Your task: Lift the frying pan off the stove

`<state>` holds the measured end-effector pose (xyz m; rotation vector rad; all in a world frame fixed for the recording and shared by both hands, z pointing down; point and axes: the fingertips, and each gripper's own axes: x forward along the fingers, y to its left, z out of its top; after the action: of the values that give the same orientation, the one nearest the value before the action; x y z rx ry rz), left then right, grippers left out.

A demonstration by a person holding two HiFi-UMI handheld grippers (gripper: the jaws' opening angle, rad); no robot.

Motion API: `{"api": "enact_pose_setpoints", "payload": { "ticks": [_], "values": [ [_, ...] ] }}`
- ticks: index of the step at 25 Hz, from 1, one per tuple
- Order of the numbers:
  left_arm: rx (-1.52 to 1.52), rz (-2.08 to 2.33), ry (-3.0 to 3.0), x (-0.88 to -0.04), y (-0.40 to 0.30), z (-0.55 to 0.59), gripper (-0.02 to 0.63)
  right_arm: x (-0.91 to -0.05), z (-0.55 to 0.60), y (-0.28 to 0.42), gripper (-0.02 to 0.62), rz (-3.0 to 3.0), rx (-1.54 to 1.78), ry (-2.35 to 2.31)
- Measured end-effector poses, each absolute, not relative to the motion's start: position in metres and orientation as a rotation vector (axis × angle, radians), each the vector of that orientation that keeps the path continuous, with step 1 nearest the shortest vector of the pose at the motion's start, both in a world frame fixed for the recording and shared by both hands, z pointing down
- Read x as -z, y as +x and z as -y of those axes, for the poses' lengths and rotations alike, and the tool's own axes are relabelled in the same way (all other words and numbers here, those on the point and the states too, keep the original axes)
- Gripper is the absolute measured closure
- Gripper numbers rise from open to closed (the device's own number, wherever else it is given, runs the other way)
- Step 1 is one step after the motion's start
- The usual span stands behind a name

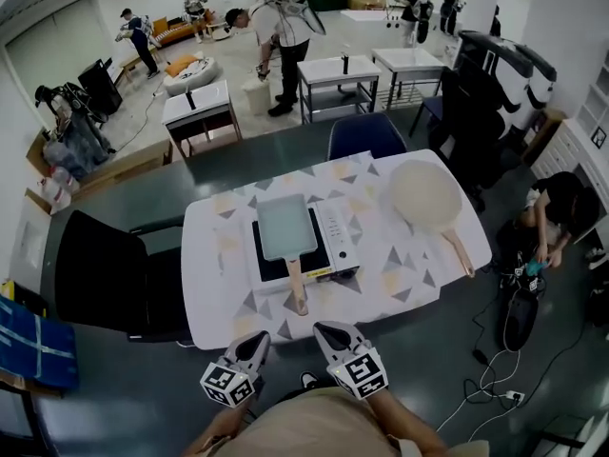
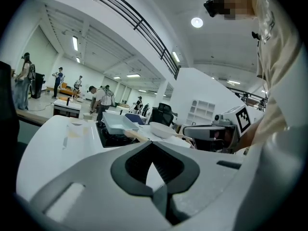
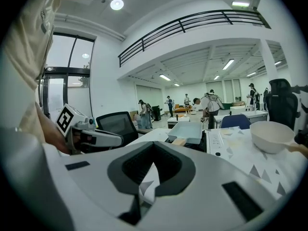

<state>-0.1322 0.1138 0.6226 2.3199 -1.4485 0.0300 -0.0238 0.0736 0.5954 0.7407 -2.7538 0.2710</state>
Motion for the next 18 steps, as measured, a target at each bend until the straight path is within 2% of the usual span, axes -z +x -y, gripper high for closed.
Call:
{"api": "enact_pose_setpoints", "payload": {
  "ticks": [10,18],
  "values": [
    [0.075,1.420,2.268,-0.621,-0.132,-0.084,0.609,-0.604,-0.058,-0.019,0.592,2.747,-0.278,0.765],
    [-0.015,1.477,2.239,-0.627,-0.134,-0.050,0.609,-0.610,-0.015,-0.024,0.592,2.784,-0.355,0.694]
  ]
}}
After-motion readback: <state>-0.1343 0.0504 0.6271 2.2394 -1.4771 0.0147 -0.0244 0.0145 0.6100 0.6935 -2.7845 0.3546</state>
